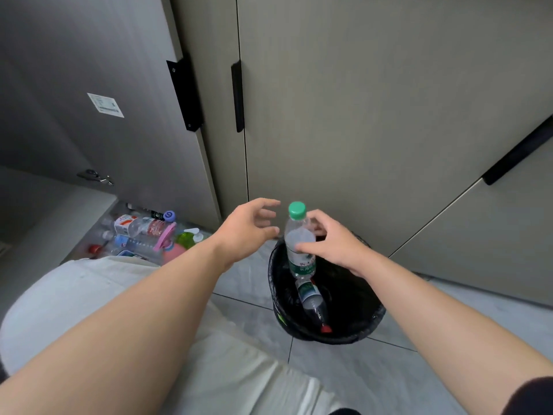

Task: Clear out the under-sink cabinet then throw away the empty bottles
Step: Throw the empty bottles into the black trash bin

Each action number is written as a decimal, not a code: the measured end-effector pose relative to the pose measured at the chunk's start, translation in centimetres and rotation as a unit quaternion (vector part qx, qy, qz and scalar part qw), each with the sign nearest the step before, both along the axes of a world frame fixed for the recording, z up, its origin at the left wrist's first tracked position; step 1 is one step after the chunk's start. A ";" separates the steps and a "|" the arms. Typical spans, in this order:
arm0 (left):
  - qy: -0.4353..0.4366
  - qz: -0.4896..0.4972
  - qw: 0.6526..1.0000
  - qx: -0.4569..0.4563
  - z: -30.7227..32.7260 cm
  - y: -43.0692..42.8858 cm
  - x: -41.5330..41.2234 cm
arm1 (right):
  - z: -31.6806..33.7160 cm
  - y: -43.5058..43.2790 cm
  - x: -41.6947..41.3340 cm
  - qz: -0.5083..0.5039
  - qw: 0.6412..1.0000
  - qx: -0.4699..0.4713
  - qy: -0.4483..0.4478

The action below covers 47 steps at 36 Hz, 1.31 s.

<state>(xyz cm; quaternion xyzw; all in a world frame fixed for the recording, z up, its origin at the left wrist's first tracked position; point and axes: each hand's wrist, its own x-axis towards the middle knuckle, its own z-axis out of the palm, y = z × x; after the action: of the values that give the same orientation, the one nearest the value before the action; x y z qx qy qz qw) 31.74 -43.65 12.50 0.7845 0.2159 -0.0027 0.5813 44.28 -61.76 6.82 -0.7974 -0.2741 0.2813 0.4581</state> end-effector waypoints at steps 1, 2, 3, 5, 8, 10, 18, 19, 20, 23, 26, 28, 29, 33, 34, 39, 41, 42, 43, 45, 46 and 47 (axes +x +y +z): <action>0.006 0.020 1.000 0.011 -0.2 0.2 -0.1 | -1.2 -0.5 0.1 -0.007 1.000 -0.028 -0.004; 0.011 0.038 0.999 0.018 -0.3 0.5 -0.2 | -2.3 -1.1 0.1 -0.012 0.998 -0.060 -0.009; 0.015 0.052 0.998 0.023 -0.5 0.8 -0.4 | -3.3 -1.6 0.1 -0.016 0.995 -0.093 -0.021; 0.025 0.068 0.997 0.032 -0.7 1.2 -0.7 | -5.0 -2.6 0.1 -0.018 0.986 -0.152 -0.061; 0.036 0.074 0.996 0.036 -0.8 1.6 -1.2 | -6.8 -3.8 0.0 -0.011 0.974 -0.203 -0.098; 0.040 0.075 0.996 0.035 -0.9 1.8 -1.4 | -7.8 -4.6 0.1 0.022 0.962 -0.250 -0.105; 0.039 0.085 0.995 0.030 -0.8 2.3 -1.7 | -8.5 -4.6 1.0 -0.001 0.953 -0.281 -0.109; 0.039 0.086 0.995 0.028 -0.8 2.3 -1.8 | -8.0 -4.2 0.9 -0.016 0.959 -0.259 -0.113; 0.039 0.085 0.995 0.028 -0.8 2.4 -1.8 | -7.4 -3.6 0.8 -0.031 0.965 -0.234 -0.115; 0.039 0.080 0.996 0.032 -0.7 3.0 -2.1 | -5.0 -1.3 0.0 -0.051 0.980 -0.162 -0.107; 0.049 0.068 0.995 0.057 0.1 4.8 -2.5 | -2.3 1.8 -1.6 -0.031 0.989 -0.098 -0.108; 0.062 0.069 0.993 0.076 1.2 7.3 -3.1 | -0.6 4.8 -2.7 0.000 0.991 -0.063 -0.114; 0.070 0.073 0.991 0.084 1.8 8.7 -3.6 | 0.2 6.2 -3.3 0.018 0.992 -0.049 -0.115; 0.094 0.129 0.981 0.112 2.9 16.0 -7.5 | 2.5 13.5 -6.0 0.119 0.987 -0.004 -0.112; 0.099 0.151 0.976 0.118 2.7 17.7 -8.8 | 2.7 15.4 -6.6 0.143 0.984 0.001 -0.109; 0.149 0.235 0.947 0.160 -0.6 23.9 -15.5 | 1.7 25.4 -9.0 0.248 0.962 -0.047 -0.107; 0.166 0.246 0.943 0.151 -2.6 25.3 -17.7 | 0.4 29.4 -9.7 0.268 0.954 -0.083 -0.109; 0.171 0.254 0.941 0.143 -3.7 25.8 -18.6 | -0.4 31.3 -10.1 0.275 0.950 -0.101 -0.109; 0.175 0.263 0.940 0.133 -4.7 26.2 -19.2 | -1.2 33.1 -10.4 0.282 0.946 -0.120 -0.110; 0.167 0.282 0.940 0.098 -7.0 26.8 -20.2 | -3.0 36.5 -11.0 0.300 0.931 -0.166 -0.126; 0.160 0.292 0.940 0.077 -8.2 27.0 -20.6 | -3.9 38.1 -11.2 0.309 0.922 -0.188 -0.136; 0.158 0.298 0.939 0.066 -9.4 27.2 -20.9 | -4.9 39.6 -11.5 0.316 0.914 -0.209 -0.146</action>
<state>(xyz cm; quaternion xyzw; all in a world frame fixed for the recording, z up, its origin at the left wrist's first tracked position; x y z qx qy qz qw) 10.82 -16.46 3.06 0.7100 0.5290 0.0608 0.4608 32.82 -22.13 1.92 -0.7787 -0.5107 0.3430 0.1227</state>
